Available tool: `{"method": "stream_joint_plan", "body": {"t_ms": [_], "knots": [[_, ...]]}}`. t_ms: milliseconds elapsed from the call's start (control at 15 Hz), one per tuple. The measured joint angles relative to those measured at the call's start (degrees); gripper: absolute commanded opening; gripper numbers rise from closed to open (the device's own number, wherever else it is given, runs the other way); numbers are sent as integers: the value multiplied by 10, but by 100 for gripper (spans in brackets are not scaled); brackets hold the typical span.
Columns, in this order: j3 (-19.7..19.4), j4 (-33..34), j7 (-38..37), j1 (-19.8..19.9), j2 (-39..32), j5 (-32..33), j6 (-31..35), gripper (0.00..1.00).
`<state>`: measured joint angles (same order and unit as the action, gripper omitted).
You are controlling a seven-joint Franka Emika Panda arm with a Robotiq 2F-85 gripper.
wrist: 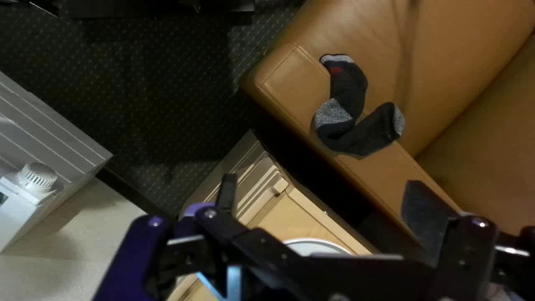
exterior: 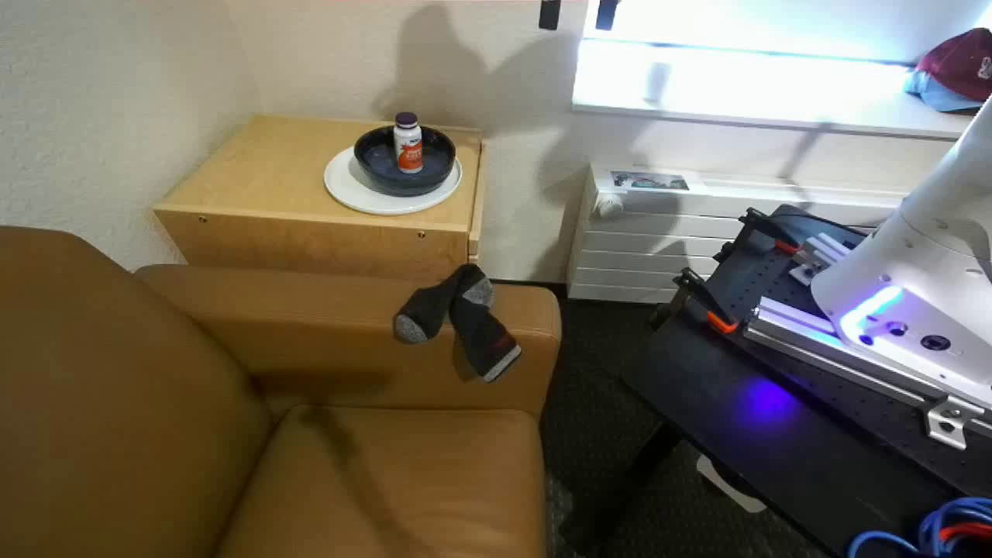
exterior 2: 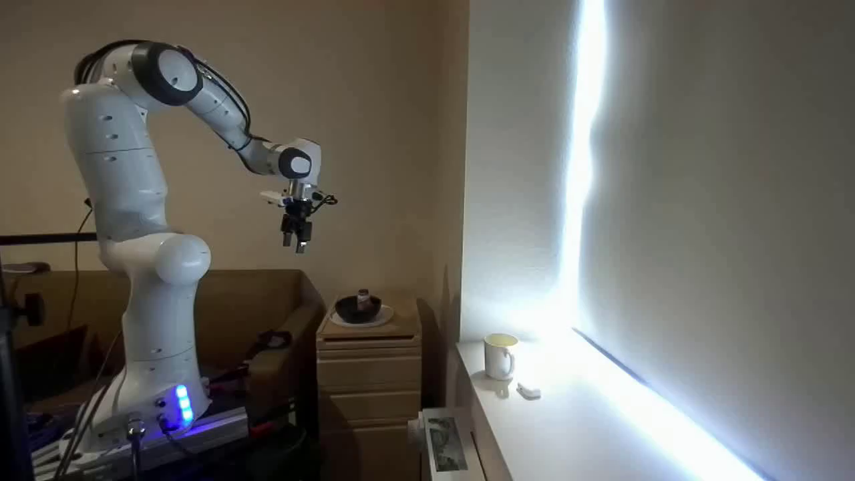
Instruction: Put the mug cup on the dresser
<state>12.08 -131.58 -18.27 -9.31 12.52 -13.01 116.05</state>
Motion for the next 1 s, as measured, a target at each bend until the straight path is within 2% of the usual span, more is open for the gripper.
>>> {"method": "stream_joint_plan", "body": {"t_ms": [333,533,1000], "knots": [[0,0,0,0,0,0,0,100],[-15,-7,-49,18,-3,23,33,100],[-152,-63,-49,136,-3,35,110,100]]}}
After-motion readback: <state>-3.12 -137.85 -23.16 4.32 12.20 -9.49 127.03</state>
